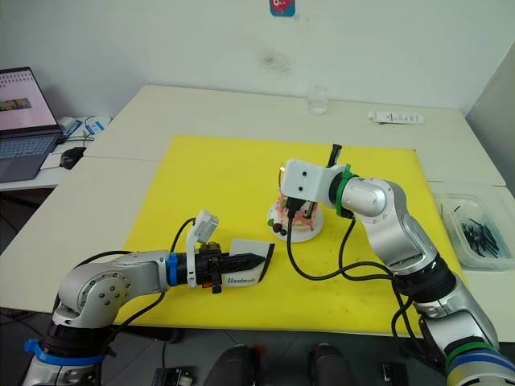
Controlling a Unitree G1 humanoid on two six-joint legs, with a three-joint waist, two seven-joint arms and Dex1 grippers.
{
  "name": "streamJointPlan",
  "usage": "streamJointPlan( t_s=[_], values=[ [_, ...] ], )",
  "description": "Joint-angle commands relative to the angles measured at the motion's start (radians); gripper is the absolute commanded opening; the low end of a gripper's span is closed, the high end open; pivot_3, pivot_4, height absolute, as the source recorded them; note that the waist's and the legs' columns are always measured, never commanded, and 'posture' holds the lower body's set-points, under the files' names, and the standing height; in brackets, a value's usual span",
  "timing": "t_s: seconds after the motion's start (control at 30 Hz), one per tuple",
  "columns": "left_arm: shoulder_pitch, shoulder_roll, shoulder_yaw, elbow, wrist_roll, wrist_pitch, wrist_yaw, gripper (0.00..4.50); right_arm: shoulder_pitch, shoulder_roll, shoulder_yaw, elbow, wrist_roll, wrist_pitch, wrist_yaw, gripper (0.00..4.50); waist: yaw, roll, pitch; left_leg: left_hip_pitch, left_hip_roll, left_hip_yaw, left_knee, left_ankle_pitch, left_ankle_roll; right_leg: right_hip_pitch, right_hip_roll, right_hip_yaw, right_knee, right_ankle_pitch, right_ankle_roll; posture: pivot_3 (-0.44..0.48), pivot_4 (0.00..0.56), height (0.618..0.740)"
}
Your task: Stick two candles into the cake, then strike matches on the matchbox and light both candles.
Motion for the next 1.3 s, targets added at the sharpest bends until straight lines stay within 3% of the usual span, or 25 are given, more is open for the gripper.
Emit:
streamJointPlan(
  t_s=[0.03, 1.3],
  values=[
    [-0.012, -0.011, -0.008, -0.037, -0.013, -0.003, -0.008, 0.00, -0.003, 0.006, -0.028, -0.015, -0.001, -0.008, -0.003, 0.03, 0.000, 0.000, 0.000, 0.000, 0.000, 0.000, 0.000, 0.000, 0.000, 0.000, 0.000, 0.000, 0.000, 0.000, 0.000, 0.000, 0.150, 0.727],
    [-0.017, -0.021, -0.013, -0.040, -0.017, 0.005, -0.006, 0.00, -0.003, 0.022, -0.033, -0.003, -0.008, -0.012, -0.014, 0.03, 0.000, 0.000, 0.000, 0.000, 0.000, 0.000, 0.000, 0.000, 0.000, 0.000, 0.000, 0.000, 0.000, 0.000, 0.001, 0.000, 0.150, 0.727]
  ],
)
